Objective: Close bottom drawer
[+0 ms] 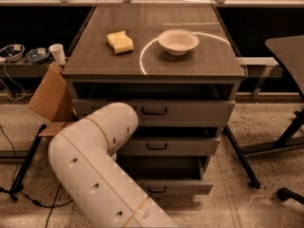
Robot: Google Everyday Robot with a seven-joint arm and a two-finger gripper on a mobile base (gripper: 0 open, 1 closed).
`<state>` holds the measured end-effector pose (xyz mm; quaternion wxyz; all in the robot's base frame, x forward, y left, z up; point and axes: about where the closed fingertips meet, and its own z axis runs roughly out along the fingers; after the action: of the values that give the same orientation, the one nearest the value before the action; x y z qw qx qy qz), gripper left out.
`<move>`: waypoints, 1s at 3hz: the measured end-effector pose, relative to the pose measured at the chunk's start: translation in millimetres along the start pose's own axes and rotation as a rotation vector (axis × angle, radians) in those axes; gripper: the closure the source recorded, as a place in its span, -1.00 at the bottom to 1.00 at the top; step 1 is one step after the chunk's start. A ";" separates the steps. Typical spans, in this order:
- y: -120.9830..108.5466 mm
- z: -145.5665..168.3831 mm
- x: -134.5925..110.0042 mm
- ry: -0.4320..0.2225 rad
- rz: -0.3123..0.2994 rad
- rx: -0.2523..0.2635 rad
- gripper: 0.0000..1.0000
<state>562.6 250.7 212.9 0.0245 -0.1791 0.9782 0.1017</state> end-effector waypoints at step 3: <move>13.4 16.8 12.6 0.095 -0.053 0.203 1.00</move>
Offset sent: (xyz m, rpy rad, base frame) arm -0.0226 0.0197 -0.0181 -0.2333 0.0242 0.0534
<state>546.3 262.1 198.0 -0.0011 -0.2061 0.9785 -0.0070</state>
